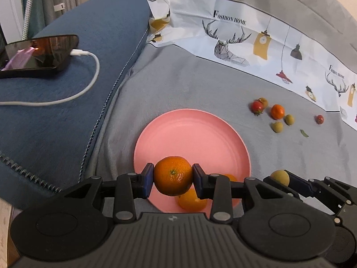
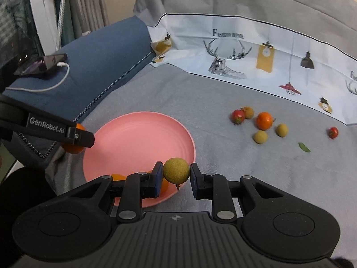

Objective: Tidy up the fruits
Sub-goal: 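Carry the yellow fruit and the orange over the pink plate, then open both tools to drop the yellow fruit and orange onto the plate, then lift both open tools up and back from the plate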

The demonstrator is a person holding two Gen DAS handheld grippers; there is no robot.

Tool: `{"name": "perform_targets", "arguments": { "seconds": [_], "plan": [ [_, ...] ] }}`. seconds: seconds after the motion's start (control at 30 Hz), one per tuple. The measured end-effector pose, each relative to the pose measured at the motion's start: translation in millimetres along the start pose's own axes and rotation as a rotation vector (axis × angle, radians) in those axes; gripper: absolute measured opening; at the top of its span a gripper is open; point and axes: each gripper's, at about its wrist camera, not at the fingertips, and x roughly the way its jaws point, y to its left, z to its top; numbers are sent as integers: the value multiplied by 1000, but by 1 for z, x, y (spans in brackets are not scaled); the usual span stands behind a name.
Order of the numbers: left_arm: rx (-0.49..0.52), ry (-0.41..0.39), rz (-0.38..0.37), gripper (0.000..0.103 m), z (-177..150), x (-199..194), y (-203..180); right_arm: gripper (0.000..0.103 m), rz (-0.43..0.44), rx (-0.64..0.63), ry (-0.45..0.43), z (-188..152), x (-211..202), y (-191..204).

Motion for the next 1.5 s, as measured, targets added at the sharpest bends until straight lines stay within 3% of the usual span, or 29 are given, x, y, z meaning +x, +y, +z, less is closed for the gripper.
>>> {"name": "perform_targets", "arguments": {
  "seconds": [0.6, 0.67, 0.7, 0.73, 0.77, 0.87, 1.07, 1.33, 1.5],
  "plan": [
    [114, 70, 47, 41, 14, 71, -10, 27, 56, -132, 81, 5, 63, 18],
    [121, 61, 50, 46, 16, 73, -10, 27, 63, -146, 88, 6, 67, 20],
    [127, 42, 57, 65, 17, 71, -10, 32, 69, -154, 88, 7, 68, 21],
    [131, 20, 69, 93, 18, 69, -10, 38, 73, -167, 86, 7, 69, 22],
    [130, -11, 85, 102, 19, 64, -10, 50, 73, -177, 84, 8, 69, 23],
    [142, -95, 88, 103, 18, 49, -10, 67, 71, -185, 63, 11, 63, 25],
    [131, -59, 87, 103, 7, 27, -8, 86, 38, -119, 52, 10, 34, 20],
    [55, -43, 88, 103, -35, -29, 5, 93, -10, 24, 83, -12, -26, 7],
    [39, -71, 100, 103, -56, -60, 8, 96, -34, 19, 21, -21, -67, 13]
  ]
}}
